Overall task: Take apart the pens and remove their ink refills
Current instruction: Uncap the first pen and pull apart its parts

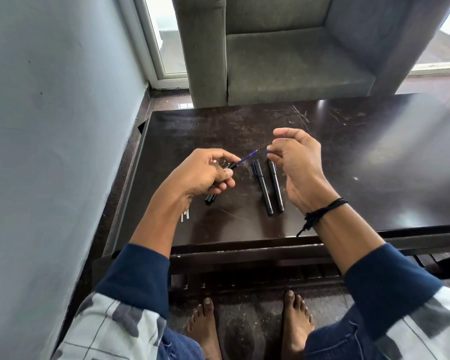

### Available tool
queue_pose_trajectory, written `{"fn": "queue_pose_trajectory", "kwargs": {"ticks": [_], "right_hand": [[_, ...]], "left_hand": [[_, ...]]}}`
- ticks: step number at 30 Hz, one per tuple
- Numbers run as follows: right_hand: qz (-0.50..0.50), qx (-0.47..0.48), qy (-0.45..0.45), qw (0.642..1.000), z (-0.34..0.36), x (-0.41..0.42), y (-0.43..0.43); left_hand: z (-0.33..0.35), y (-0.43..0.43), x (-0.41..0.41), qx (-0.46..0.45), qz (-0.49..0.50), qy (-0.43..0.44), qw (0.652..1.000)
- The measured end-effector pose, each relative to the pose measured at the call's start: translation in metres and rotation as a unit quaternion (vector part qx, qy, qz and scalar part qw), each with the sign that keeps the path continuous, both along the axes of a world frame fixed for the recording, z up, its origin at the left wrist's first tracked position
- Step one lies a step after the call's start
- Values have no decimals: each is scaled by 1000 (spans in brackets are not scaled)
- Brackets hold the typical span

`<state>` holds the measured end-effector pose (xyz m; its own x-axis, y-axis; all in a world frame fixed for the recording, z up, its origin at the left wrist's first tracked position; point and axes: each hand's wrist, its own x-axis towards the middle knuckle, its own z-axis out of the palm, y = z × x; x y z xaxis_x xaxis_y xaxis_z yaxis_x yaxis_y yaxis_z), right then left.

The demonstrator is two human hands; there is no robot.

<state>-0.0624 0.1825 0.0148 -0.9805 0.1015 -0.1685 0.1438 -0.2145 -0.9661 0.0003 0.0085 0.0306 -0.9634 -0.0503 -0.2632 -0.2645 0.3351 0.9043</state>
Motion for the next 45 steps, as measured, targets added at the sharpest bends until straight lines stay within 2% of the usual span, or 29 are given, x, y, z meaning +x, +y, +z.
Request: {"fn": "queue_pose_trajectory", "kwargs": {"ticks": [4,7,8,10,12,22,30,37,40,42,43,45], "right_hand": [[97,68,1,993,1,4,-1],[206,186,30,960,-3,11,-8],[228,259,57,937,-5,13,-11],[255,415,112,866,-9,17,-14],[277,496,138,812,-13,23,-16],[316,525,100,784,-21,24,-18],[323,561,115,753,-26,27,-18],[312,572,123,749,-34,25,-21],[280,568,132,762,-31,21,-18],[244,541,113,797,-26,16,-15],[223,506,95,828,-23,13,-14],[197,377,52,904,-17,9,-12]], "left_hand": [[-1,-2,-2,9,52,37,998],[-2,-2,-4,21,79,59,995],[-1,-2,-4,23,82,63,994],[-2,-1,-4,21,82,66,994],[-2,-1,-4,17,77,65,995],[-5,-3,-5,18,72,62,995],[-6,-4,-6,16,70,67,995],[-6,-4,-6,13,70,67,995],[-6,-4,-6,13,72,66,995],[-6,-4,-6,14,75,62,995],[-6,-4,-6,19,76,59,995],[-5,-4,-5,41,77,48,995]]}}
